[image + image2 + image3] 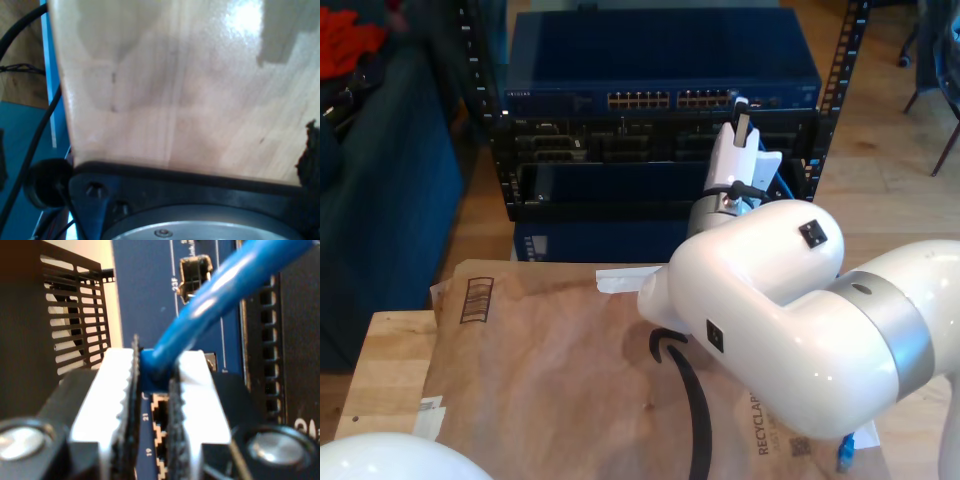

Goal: Grab the cable and plug it in

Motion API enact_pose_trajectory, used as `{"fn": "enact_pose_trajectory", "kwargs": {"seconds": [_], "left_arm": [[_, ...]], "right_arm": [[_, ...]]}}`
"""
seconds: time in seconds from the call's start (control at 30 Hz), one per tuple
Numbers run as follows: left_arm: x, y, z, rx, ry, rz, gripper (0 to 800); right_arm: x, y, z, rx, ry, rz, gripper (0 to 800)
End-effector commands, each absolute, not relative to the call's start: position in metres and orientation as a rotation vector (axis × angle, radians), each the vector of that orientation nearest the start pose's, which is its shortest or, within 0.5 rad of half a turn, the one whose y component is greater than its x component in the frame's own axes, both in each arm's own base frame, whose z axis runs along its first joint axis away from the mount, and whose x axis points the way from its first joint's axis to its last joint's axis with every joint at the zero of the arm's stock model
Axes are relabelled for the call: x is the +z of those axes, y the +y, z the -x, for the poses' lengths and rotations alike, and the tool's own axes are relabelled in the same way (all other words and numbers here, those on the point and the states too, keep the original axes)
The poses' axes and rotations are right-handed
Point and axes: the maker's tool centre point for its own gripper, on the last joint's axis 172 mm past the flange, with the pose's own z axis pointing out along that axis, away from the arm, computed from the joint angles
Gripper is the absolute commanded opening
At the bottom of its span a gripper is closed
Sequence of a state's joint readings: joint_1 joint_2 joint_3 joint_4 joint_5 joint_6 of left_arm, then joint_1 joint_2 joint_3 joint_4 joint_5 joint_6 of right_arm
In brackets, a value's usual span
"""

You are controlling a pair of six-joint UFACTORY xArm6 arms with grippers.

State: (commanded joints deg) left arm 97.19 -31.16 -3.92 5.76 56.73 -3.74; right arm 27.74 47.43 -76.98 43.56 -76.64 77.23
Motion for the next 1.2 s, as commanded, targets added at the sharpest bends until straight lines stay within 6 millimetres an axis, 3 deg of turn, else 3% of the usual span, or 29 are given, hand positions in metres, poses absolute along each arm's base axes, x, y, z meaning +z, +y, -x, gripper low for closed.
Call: {"fn": "enact_pose_trajectory", "kwargs": {"seconds": [0.67,1.2], "left_arm": [[0.025,0.128,0.035,-0.456,2.155,-1.914,800],[0.025,0.128,0.035,-0.454,2.156,-1.913,800]], "right_arm": [[0.278,0.140,-0.668,-1.368,1.298,0.871,0],[0.272,0.144,-0.667,-1.363,1.298,0.881,0]]}}
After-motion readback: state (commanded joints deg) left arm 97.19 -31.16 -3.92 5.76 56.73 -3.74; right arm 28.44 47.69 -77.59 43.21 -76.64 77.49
